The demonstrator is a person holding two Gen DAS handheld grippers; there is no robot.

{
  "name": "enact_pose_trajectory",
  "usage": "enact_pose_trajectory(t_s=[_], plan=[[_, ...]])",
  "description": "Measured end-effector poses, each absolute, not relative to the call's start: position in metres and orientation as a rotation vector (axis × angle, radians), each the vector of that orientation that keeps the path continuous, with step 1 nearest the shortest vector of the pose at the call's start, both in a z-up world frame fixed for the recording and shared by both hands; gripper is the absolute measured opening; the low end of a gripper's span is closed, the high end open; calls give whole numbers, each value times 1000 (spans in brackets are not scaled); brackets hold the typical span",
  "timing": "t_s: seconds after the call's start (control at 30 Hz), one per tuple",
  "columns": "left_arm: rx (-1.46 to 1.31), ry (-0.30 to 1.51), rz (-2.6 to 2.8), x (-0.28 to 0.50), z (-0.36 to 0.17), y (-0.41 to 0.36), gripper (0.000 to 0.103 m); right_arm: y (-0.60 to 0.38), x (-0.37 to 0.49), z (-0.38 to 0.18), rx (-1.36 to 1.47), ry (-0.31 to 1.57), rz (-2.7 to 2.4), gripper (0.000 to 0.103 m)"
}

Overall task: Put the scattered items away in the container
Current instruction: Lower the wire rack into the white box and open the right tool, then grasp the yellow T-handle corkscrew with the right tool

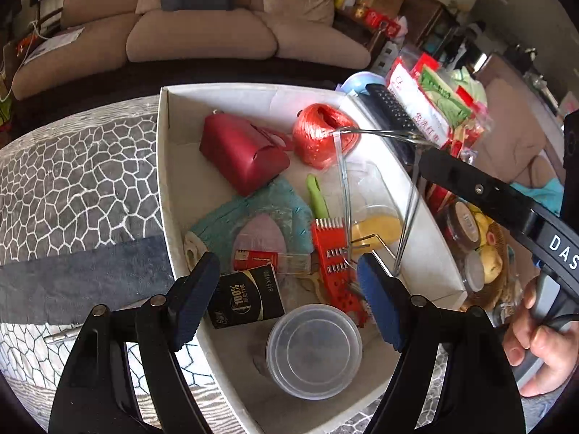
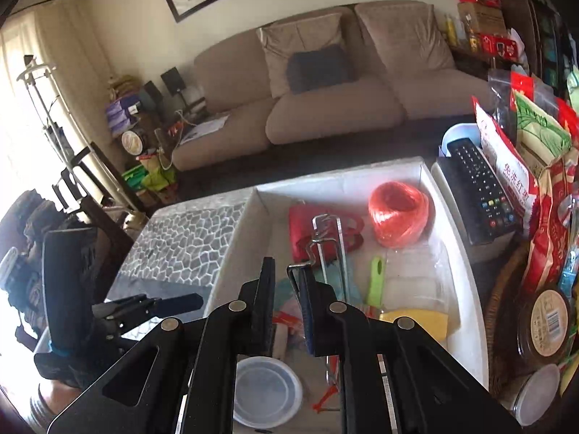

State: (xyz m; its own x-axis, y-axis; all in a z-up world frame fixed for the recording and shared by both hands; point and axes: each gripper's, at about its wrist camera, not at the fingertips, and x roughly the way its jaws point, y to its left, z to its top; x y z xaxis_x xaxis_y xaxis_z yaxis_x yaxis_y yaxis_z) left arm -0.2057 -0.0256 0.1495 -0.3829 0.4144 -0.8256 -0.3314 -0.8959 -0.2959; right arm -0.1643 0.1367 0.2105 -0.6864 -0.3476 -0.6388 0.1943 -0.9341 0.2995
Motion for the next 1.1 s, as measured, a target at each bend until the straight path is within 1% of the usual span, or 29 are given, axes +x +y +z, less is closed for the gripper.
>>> enact_pose_trajectory(t_s=[0.07,0.2,0.27,0.3,0.33,0.43,0.47,0.57,0.63,0.67,0.7,0.77,0.83,0.87,0.9,1.1], plan=[[-1429,-68,2312,-210,141,-19,76,135,-179,200,1082,-289,-2617,14],[-1480,-52,2319,-218,130,-19,76,126,-222,176,1200,-222,-2596,14],[-1474,-35,2331,-216,130,-25,77,130,-234,167,1230,-246,-2602,15],[-1471,-26,2343,-215,130,-28,80,133,-237,164,1251,-278,-2579,15],[-1465,-24,2355,-213,131,-33,81,135,-238,160,1273,-286,-2570,15],[-1456,-67,2367,-202,136,-53,83,136,-224,152,1310,-187,-2599,16],[-1458,-82,2372,-197,137,-62,83,138,-218,149,1327,-179,-2593,19],[-1448,-64,2413,-179,143,-87,84,144,-198,142,1352,-215,-2564,24],[-1436,-54,2459,-162,145,-109,90,145,-181,143,1342,-242,-2547,33],[-1431,-45,2486,-153,145,-120,94,144,-172,146,1324,-257,-2536,43],[-1428,-35,2510,-144,144,-132,95,141,-162,149,1299,-262,-2531,49],[-1462,-25,2545,-126,134,-154,95,130,-142,158,1245,-252,-2522,54],[-1515,-35,2557,-110,119,-172,95,115,-124,166,1206,-244,-2500,64],[-1542,-39,2563,-101,110,-179,95,108,-115,170,1192,-245,-2488,73],[-1566,-39,2574,-93,101,-184,95,100,-107,173,1177,-251,-2475,79],[-1641,28,2552,-57,45,-180,95,60,-60,187,1115,-243,-2459,82]])
